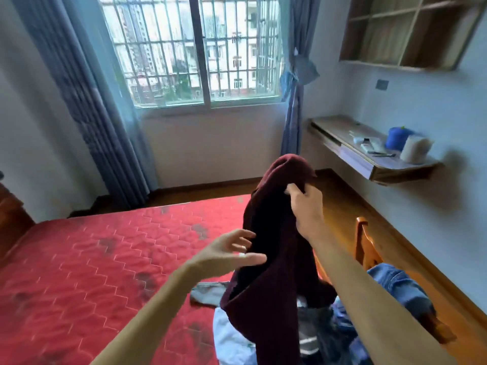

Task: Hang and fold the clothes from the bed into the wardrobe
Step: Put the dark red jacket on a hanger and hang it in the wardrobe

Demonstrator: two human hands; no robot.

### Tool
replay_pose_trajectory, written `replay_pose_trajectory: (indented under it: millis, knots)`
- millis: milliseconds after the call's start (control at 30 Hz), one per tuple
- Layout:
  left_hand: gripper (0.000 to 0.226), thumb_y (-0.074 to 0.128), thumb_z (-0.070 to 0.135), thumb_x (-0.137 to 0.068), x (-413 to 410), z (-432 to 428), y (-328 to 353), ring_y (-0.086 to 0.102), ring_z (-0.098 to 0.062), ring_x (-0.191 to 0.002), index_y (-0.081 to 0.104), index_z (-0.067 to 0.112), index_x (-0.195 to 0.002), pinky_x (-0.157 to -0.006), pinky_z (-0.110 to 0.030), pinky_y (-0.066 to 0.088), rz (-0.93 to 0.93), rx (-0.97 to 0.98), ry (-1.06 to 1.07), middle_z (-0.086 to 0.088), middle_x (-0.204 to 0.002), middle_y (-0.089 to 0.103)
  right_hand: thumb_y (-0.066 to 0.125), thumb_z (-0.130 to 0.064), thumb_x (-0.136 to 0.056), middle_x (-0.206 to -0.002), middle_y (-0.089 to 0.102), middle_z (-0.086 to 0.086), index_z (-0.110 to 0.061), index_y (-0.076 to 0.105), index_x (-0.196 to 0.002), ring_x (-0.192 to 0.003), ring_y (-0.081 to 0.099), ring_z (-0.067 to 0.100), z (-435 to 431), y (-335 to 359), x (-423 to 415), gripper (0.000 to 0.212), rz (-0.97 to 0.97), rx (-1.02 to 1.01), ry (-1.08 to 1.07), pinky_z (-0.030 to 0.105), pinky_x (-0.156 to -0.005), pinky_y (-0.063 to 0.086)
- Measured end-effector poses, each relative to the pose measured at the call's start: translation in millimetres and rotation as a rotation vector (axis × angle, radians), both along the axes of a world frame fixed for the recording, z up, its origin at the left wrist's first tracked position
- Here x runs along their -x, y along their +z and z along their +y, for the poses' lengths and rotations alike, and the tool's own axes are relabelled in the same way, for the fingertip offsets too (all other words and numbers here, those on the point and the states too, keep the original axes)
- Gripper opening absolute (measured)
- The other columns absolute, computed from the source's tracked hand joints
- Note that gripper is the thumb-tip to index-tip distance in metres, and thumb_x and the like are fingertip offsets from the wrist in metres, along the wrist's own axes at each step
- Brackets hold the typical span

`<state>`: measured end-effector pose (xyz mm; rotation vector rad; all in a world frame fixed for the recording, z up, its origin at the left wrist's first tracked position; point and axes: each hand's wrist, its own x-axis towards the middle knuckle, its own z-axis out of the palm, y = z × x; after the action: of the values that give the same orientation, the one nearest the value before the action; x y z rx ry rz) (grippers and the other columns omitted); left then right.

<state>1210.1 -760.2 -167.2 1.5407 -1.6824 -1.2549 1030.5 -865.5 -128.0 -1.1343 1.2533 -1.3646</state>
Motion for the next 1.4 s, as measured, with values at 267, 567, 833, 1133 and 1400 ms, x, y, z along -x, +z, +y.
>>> replay_pose_trajectory:
  millis: [267, 567, 833, 1133, 1400]
  knots:
    - [0.01, 0.063, 0.024, -0.097, -19.2, 16.6, 10.1, 0.069, -0.001, -0.087, 0.07, 0.024, -0.103, -0.073, -0.031, 0.055, 0.016, 0.581, 0.376, 0.008, -0.096, 0.074, 0.057, -0.011, -0.086, -0.079, 0.066, 0.006, -0.008, 0.066, -0.079, -0.08, 0.062, 0.02, 31.6, 79.8, -9.1, 0.012, 0.072, 0.081, 0.13, 0.031, -0.068, 0.047]
    - [0.114, 0.08, 0.052, -0.069, -21.5, -28.2, 87.8, 0.017, -0.02, -0.151, 0.014, 0.029, -0.158, -0.123, -0.045, 0.023, -0.413, 0.981, 0.197, 0.003, -0.166, 0.014, 0.046, -0.004, -0.063, -0.048, 0.031, -0.003, -0.017, 0.032, -0.05, -0.047, 0.029, 0.011, 32.2, 155.8, -1.5, 0.023, 0.02, 0.29, 0.344, 0.025, -0.051, 0.024]
    - [0.057, 0.06, 0.05, -0.087, -2.3, -37.9, 106.0, 0.039, -0.032, -0.136, 0.056, 0.015, -0.132, -0.115, -0.044, 0.036, -0.392, 1.145, 0.381, -0.01, -0.156, 0.03, 0.042, -0.008, -0.051, -0.048, 0.023, -0.005, -0.022, 0.027, -0.045, -0.045, 0.016, 0.009, 25.2, 178.2, -6.9, 0.022, 0.137, 0.245, 0.652, 0.02, -0.039, 0.017]
    - [0.006, 0.068, 0.009, -0.085, 3.9, -32.1, 143.8, 0.053, -0.001, -0.069, 0.074, 0.008, -0.083, -0.071, -0.007, 0.039, -0.362, 1.126, 0.523, 0.011, -0.081, 0.062, 0.068, -0.019, -0.085, -0.085, 0.071, -0.006, -0.017, 0.073, -0.09, -0.077, 0.063, 0.003, -23.9, 162.2, 18.1, 0.008, 0.687, 0.499, 0.446, 0.017, -0.075, 0.047]
    - [0.029, 0.057, 0.024, -0.092, -17.4, -36.5, 175.9, 0.059, -0.018, -0.064, 0.067, 0.008, -0.07, -0.07, -0.034, 0.047, -0.341, 0.924, 0.846, -0.001, -0.065, 0.064, 0.056, -0.062, -0.088, -0.081, 0.072, 0.005, -0.013, 0.065, -0.092, -0.073, 0.071, 0.019, 0.5, 64.2, 4.9, 0.05, 0.593, 0.236, 0.483, 0.038, -0.071, 0.061]
